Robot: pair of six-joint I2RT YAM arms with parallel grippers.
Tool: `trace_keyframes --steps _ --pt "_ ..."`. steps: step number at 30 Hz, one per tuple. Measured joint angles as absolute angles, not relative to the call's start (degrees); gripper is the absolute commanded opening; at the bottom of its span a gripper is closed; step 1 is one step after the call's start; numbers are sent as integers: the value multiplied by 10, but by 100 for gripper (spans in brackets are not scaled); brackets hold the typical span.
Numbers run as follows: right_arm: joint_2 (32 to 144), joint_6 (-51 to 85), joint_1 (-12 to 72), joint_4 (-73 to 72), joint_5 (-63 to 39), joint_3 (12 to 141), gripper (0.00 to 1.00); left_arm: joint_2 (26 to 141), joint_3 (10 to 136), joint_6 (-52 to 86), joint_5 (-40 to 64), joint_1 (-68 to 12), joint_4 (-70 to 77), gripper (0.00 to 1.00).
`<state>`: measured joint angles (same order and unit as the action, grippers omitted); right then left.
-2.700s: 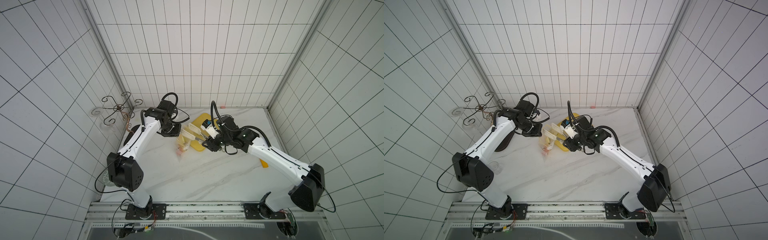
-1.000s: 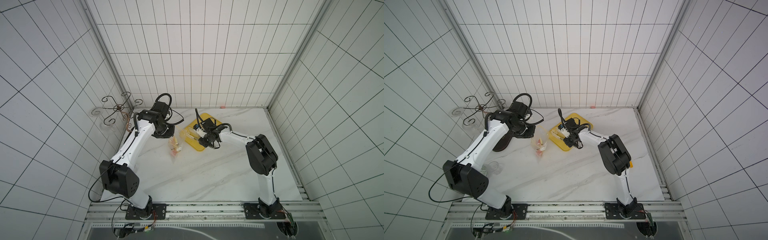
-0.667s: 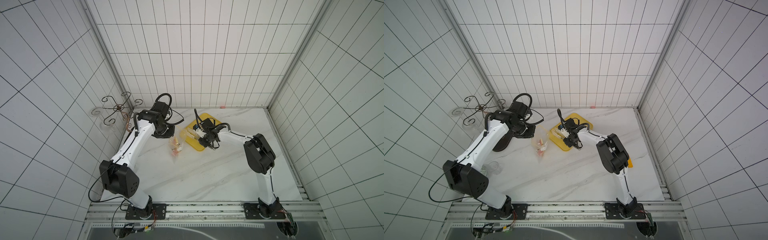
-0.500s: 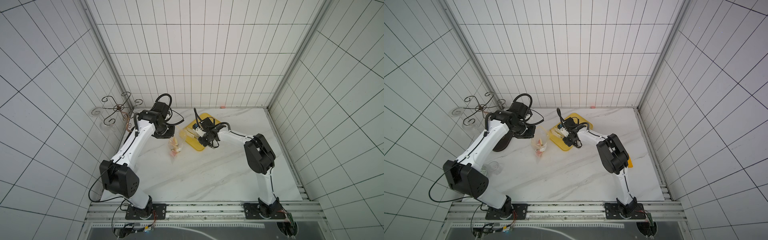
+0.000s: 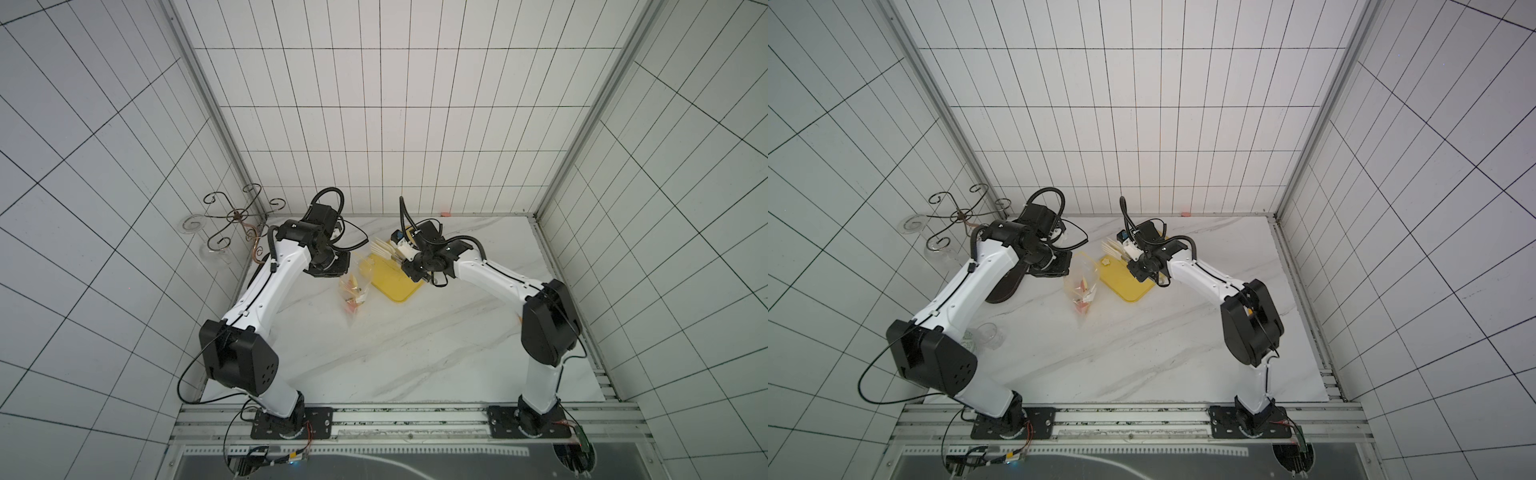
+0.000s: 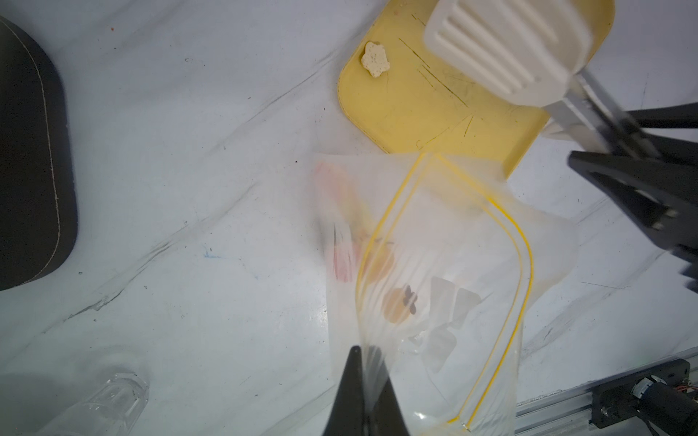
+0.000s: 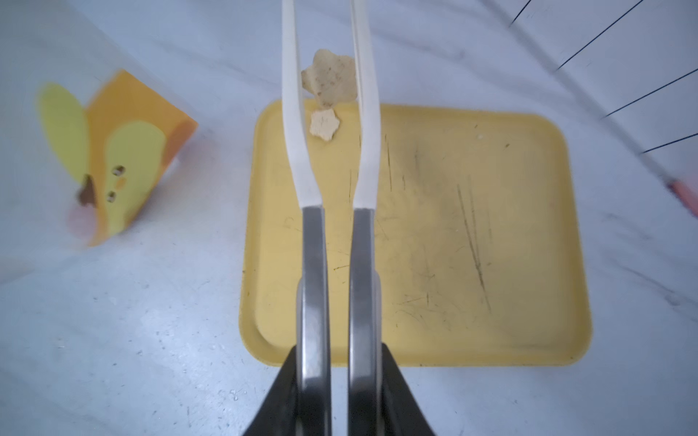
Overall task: Put the cookies into a resealable bag to prevent moisture
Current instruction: Place the cookie in the ziploc bag, then pick up the cookie from the tray.
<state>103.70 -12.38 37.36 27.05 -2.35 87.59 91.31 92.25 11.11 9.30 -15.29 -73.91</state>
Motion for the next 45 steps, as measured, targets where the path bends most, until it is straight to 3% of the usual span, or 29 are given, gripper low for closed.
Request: trace_keyframes --steps 5,12,21,28,33,45 --pt "904 -99 371 265 -73 818 28 932 929 111 105 -153 -736 0" --pt "837 -56 390 277 -123 769 28 955 953 112 117 -153 -732 0" --pt "859 -42 435 284 -143 761 30 958 956 116 137 -153 -728 0" --pt "888 -48 438 303 -132 761 45 958 956 116 141 -153 -726 0" --pt "876 -45 437 302 -127 761 47 958 956 116 140 -153 -726 0" --pt "847 -48 328 286 -118 762 46 955 950 115 79 -147 -734 0"
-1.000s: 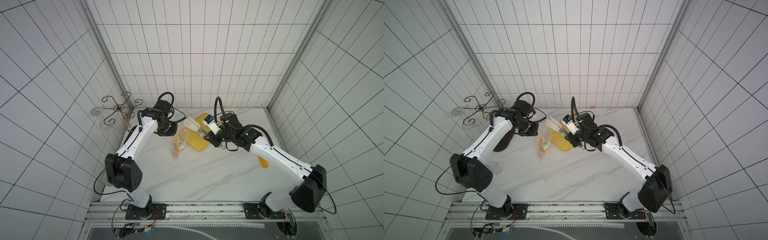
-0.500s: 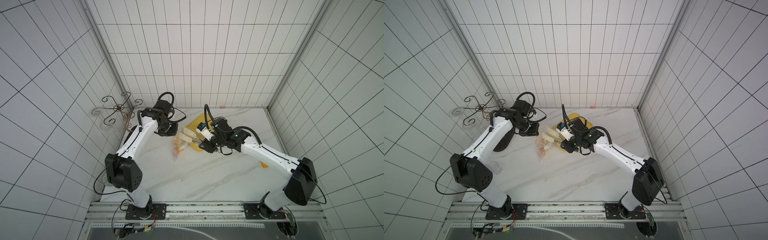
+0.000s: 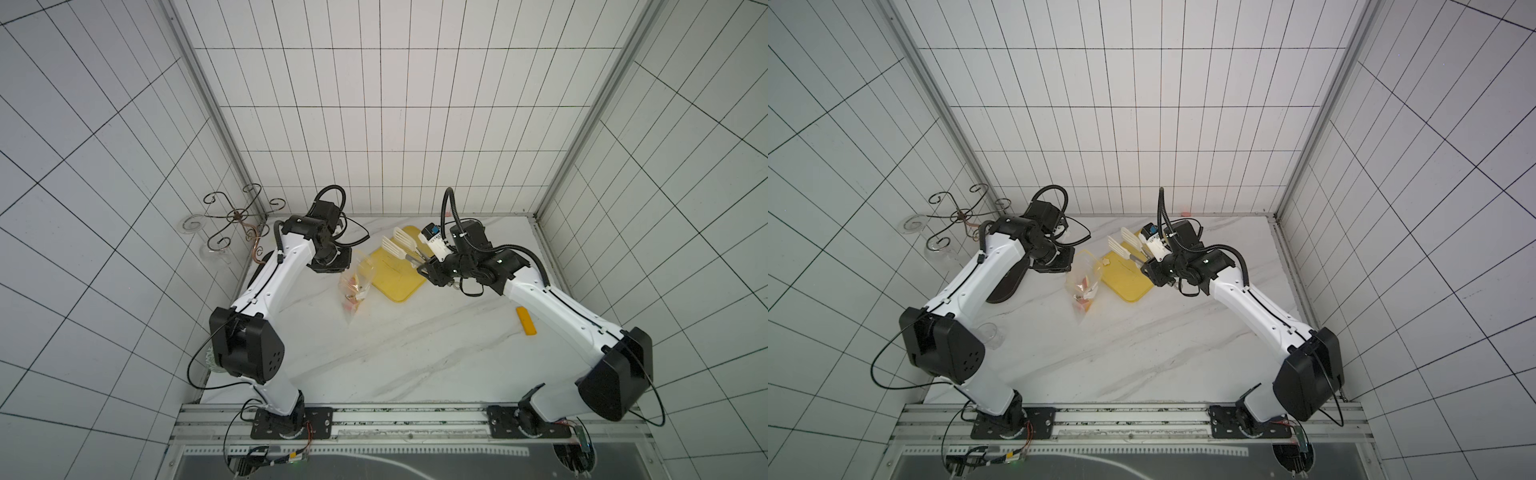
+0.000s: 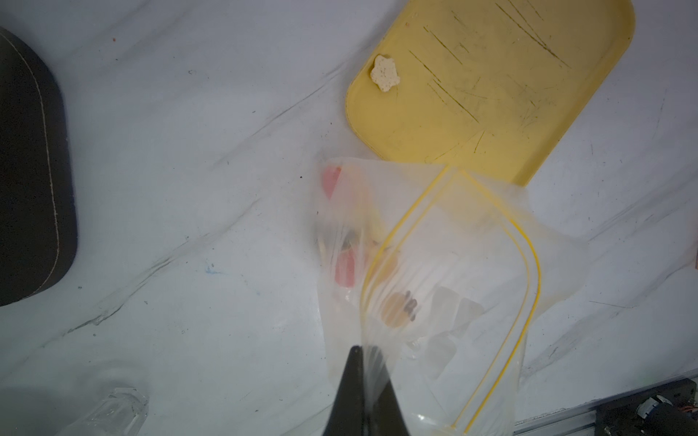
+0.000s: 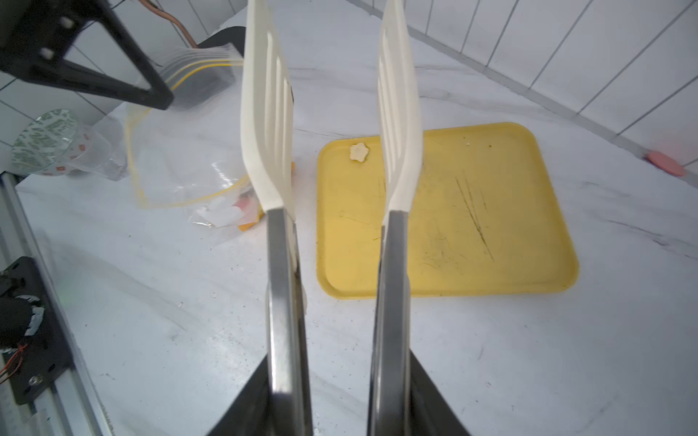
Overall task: Put the cookies into a resealable bag to prevent moisture
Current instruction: Pick up the cookie from the tray.
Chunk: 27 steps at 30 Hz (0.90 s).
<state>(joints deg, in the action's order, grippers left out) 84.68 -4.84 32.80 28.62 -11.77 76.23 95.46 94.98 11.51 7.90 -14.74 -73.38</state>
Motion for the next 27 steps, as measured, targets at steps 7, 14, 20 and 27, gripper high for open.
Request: trace_keyframes --steps 7,14,20,27 --pt "957 -85 318 257 -82 763 46 936 946 115 69 -144 -738 0" --pt "1080 -111 337 244 -55 773 47 930 946 115 67 -142 -738 0" --pt "1153 -120 359 236 -45 837 46 929 946 115 67 -142 -740 0" --pt "1209 -125 368 227 -38 920 45 929 946 115 67 -142 -740 0"
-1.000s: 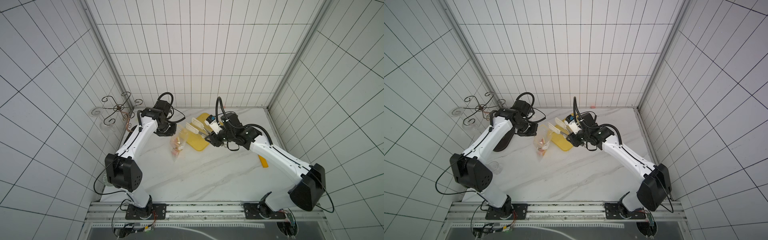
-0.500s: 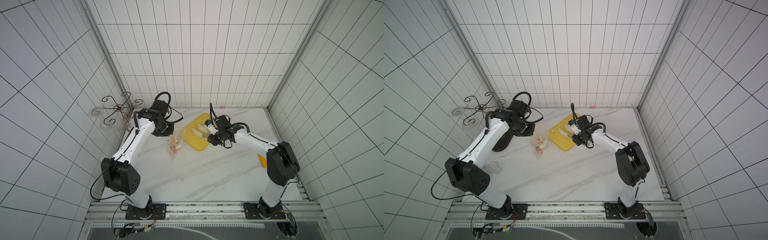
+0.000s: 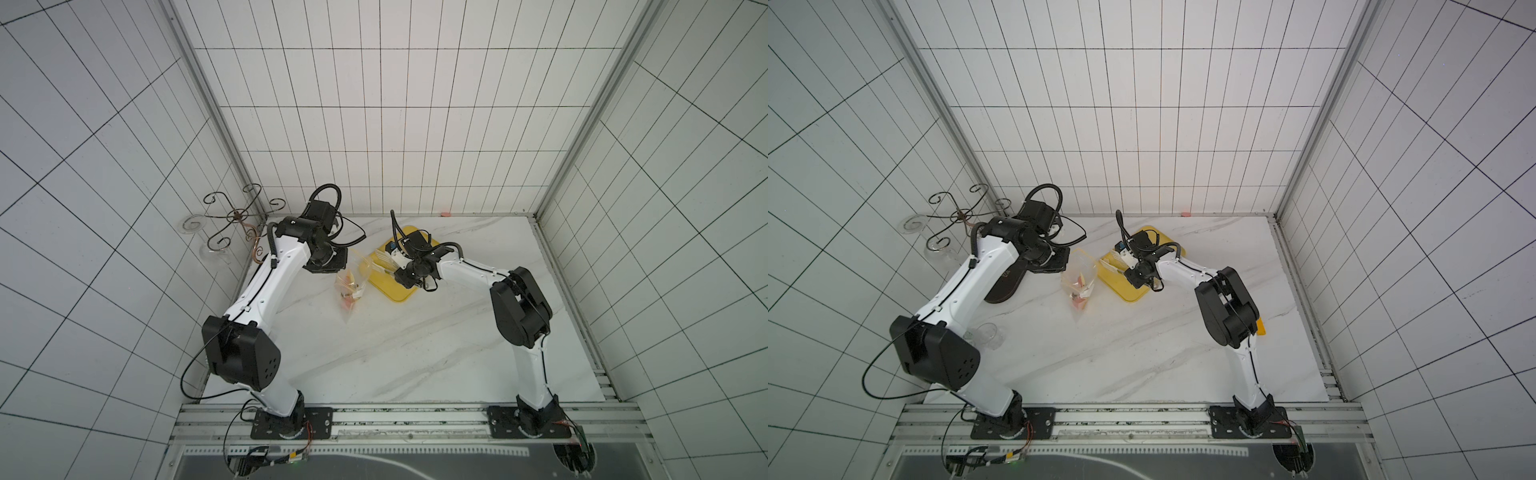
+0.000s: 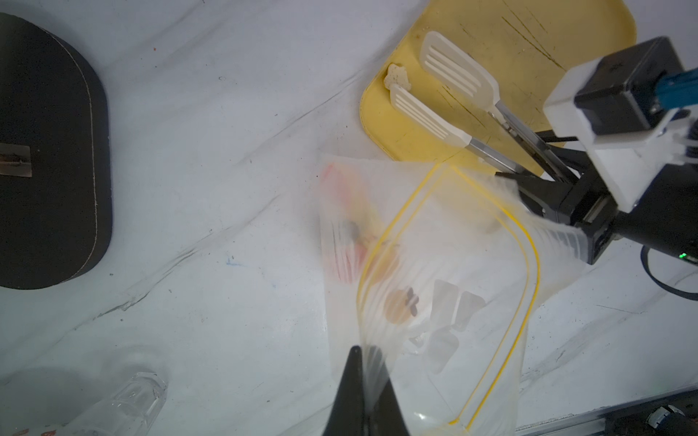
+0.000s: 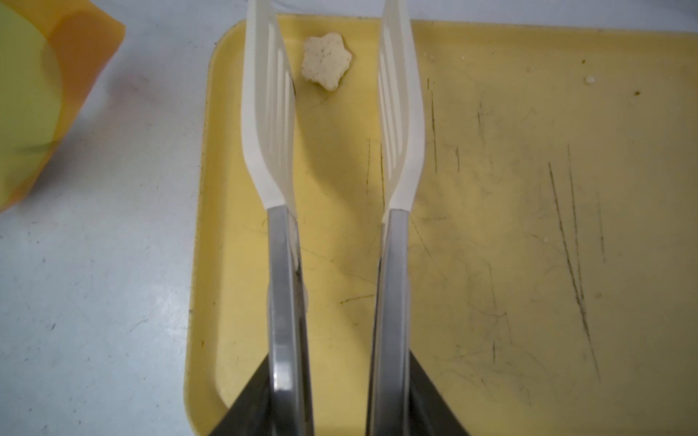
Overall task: Put the cookies into a resealable bag to prevent moisture
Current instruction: Pick up the cookie from the tray.
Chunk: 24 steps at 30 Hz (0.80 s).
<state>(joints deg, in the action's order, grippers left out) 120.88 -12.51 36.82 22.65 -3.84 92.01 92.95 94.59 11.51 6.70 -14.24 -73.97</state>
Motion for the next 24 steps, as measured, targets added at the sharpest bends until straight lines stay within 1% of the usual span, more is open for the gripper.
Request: trace_keyframes --steps 7,16,24 --pt "1246 -129 371 230 -34 952 41 930 946 114 68 -142 -740 0" --pt "1251 -131 372 239 -32 962 31 930 945 113 71 -142 -740 0" --pt "1235 -131 372 245 -27 962 28 930 944 111 73 -142 -739 0"
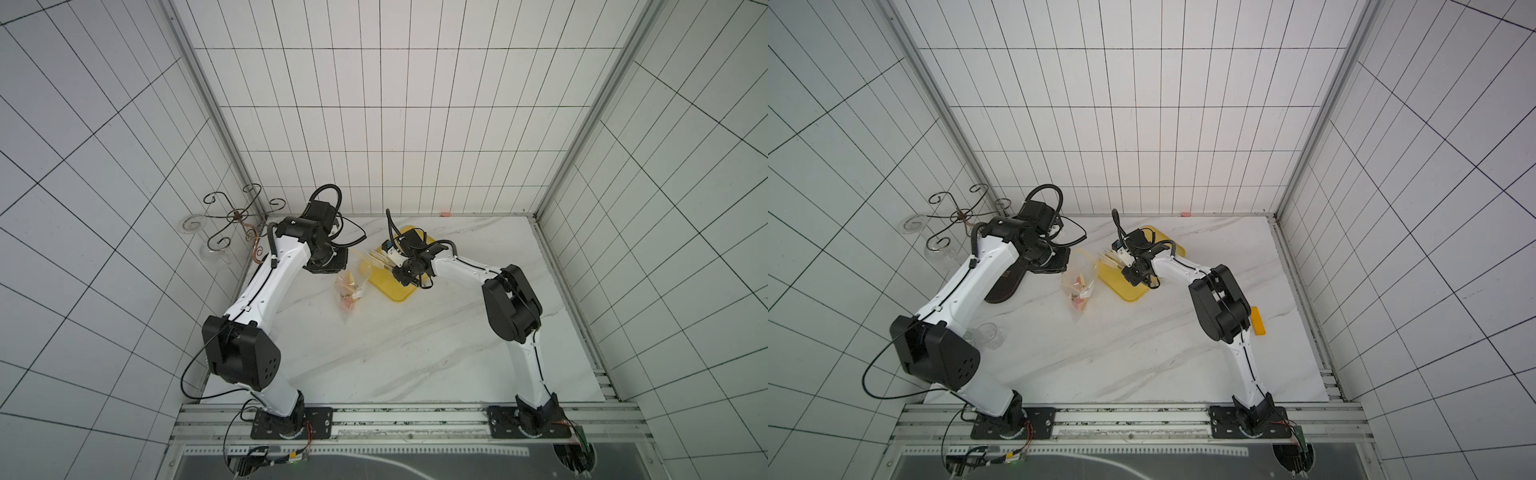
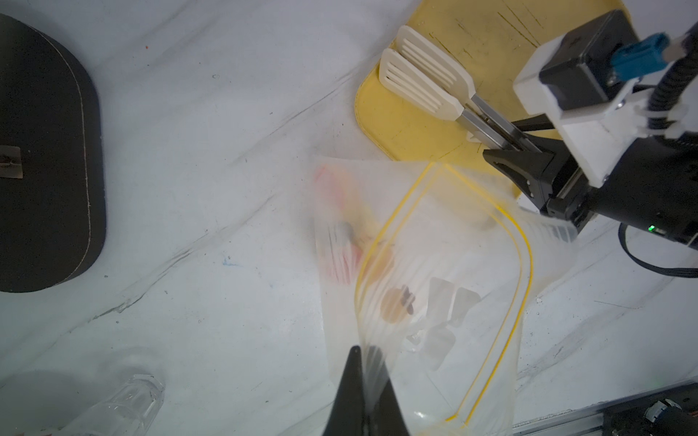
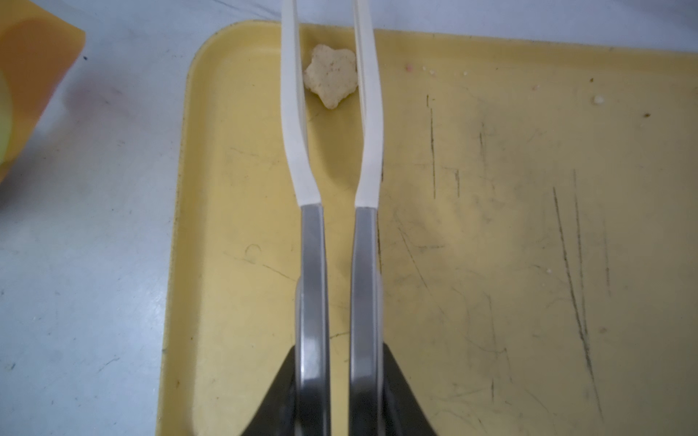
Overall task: Put the cookies into a resealable bag to prevent moisture
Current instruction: Pick up the cookie from the tray, then place the cookie in the ziploc bag.
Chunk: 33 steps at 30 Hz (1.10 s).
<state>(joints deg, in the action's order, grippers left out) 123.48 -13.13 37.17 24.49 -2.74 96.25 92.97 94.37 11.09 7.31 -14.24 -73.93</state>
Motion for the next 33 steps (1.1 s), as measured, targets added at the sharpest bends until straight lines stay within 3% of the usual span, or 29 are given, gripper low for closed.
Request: trace_keyframes --steps 21,33 --pt "883 -96 357 266 -64 806 26 967 968 109 80 -161 -739 0" --pt "865 -64 442 279 -104 781 26 976 986 111 87 -168 -743 0"
